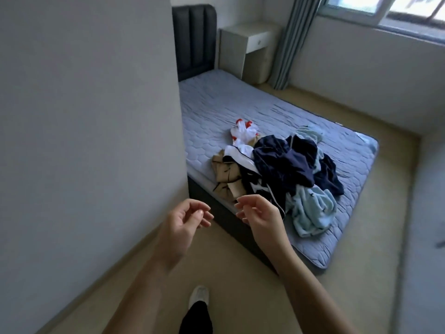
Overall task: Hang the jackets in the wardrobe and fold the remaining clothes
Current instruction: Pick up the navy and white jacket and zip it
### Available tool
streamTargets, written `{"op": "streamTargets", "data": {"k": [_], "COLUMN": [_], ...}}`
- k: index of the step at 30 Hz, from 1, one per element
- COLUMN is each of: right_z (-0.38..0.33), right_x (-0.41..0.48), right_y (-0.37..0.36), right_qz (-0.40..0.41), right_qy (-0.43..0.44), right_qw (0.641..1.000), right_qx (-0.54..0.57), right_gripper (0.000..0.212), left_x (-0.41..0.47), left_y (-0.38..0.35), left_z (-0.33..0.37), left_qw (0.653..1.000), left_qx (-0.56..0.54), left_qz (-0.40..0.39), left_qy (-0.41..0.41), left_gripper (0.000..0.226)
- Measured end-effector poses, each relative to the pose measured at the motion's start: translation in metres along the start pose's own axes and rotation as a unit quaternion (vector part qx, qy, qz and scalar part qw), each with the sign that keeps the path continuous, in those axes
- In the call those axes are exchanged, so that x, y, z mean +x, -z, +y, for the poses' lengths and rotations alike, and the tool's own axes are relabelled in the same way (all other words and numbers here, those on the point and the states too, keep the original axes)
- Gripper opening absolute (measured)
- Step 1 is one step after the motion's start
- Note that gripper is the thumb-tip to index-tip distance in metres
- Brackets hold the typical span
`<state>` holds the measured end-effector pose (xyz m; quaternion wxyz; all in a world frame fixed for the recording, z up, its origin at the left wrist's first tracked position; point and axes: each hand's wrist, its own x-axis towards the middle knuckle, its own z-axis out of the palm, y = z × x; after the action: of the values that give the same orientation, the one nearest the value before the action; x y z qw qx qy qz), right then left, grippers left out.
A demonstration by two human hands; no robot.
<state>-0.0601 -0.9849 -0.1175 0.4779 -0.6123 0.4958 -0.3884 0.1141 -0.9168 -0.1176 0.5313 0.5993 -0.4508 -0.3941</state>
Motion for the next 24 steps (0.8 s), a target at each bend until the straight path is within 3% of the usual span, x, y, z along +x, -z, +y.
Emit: {"op": "streamTargets", "data": {"k": [7,13,17,24], "right_z": [0.015,0.056,0.093,0.185], "right_x": [0.120,0.186,0.251,0.400], "right_y": [0.014,0.042,0.067,0.108], "right_qz": [0.064,0.103,0.099,0.045], "right_qy": [-0.058,-0.133,-0.163,-0.227], "right_qw": [0.996,0.985,0.982,0.970], "right_qx": [0.011,0.019,0.010,-0.069], "right_gripper": [0.028,0.026,0.027,0.032], "left_x": [0.165,0.260,0.326,0.460], "left_y": [-0.008,-0.057,-0.097,-0.179], "left_z": [-0.004,-0.022,-0.051,-0.122], "left_qw": [0.999,0.993,0.982,0.967], "left_qx": [0.023,0.027,0.085,0.162], "left_qz": [-0.045,-0.106,-0.150,-0.152], "left_qy": [0.013,0.044,0.078,0.126], "left_gripper": [0.024,0.025,0.022,0.024]}}
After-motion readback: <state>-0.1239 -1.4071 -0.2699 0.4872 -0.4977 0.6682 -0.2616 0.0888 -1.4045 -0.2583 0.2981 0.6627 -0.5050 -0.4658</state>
